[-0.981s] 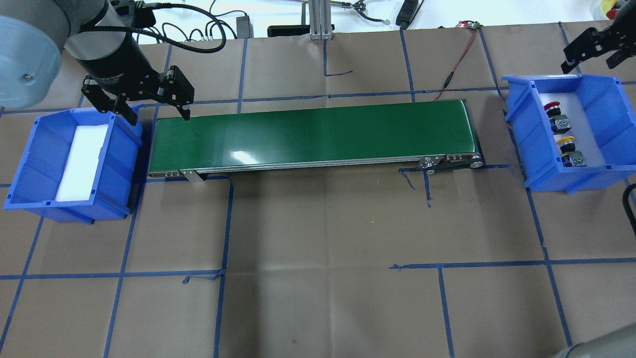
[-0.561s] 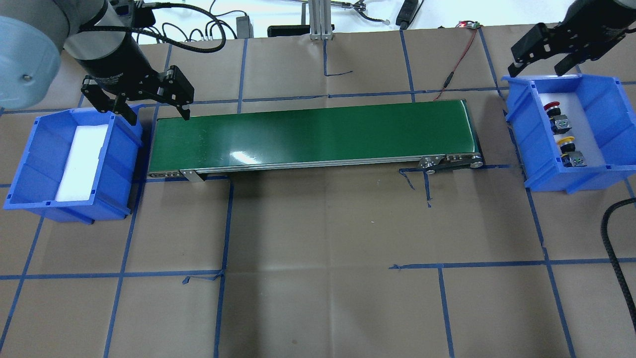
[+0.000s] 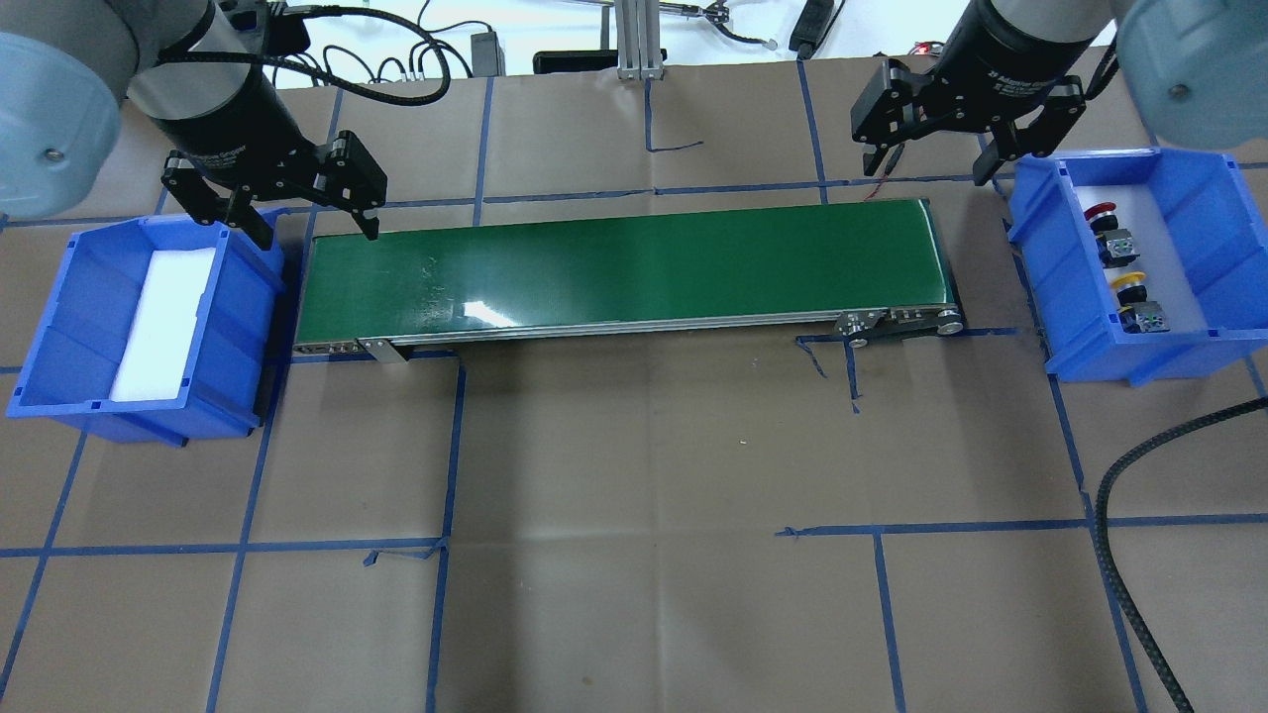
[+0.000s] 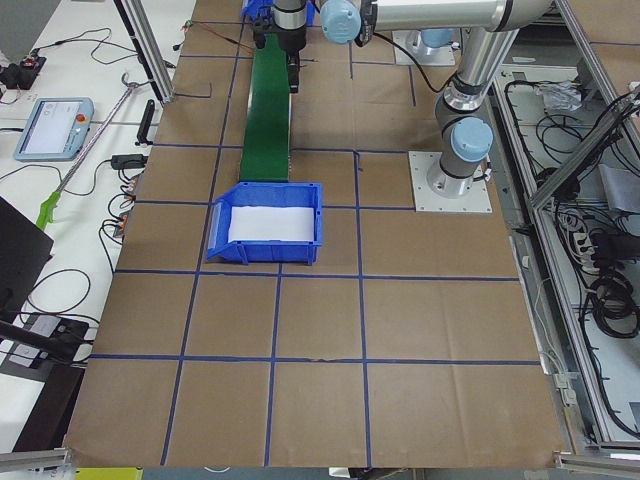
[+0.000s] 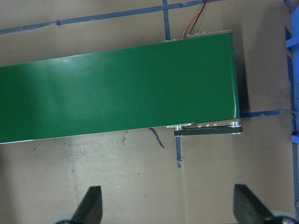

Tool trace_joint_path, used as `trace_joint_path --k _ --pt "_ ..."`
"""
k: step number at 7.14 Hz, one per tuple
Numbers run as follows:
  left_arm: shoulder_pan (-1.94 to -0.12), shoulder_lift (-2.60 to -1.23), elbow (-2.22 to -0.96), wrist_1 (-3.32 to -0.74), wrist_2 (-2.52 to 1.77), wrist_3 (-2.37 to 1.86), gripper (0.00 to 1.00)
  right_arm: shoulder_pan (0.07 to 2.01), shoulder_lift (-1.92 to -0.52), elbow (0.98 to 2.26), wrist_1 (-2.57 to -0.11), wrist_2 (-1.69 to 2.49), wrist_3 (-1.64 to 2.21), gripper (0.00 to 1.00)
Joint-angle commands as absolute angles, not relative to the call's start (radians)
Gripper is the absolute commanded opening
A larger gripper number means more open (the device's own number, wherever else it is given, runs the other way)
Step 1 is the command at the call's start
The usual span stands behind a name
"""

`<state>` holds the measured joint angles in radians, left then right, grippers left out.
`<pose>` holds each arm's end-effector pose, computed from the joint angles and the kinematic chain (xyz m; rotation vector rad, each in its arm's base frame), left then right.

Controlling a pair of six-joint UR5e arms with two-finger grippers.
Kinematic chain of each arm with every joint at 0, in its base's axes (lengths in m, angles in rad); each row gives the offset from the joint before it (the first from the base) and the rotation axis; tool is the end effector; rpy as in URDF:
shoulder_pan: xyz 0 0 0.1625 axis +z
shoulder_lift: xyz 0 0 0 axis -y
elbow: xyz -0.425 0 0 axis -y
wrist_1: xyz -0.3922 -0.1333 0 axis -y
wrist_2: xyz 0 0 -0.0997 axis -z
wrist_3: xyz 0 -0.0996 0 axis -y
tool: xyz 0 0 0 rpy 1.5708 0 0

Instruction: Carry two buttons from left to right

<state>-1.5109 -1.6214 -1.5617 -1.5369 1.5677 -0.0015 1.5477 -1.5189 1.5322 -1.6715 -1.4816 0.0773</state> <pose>-0.1027 -0.5194 0.4703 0.0963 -3.1368 -0.0118 0.1301 -0.5253 0.4916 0.1470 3.0438 -0.1295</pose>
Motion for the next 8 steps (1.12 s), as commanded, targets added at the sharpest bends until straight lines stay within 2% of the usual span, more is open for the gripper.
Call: trace_joint_path --k 1,3,8 --pt "-1.511 -1.621 -1.562 -1.537 1.568 -0.002 0.99 1.566 -1.549 1.552 -1.663 -1.486 0.097 1.0" --pt "-1.511 -1.62 -1.568 -1.536 1.568 -0.002 0.99 1.575 -1.594 1.621 -1.689 -1.518 0.097 1.0" --pt "-1.511 -1.621 -1.565 -1.536 1.568 -0.002 0.99 1.575 -1.589 1.623 -1.686 -1.542 0.08 1.0"
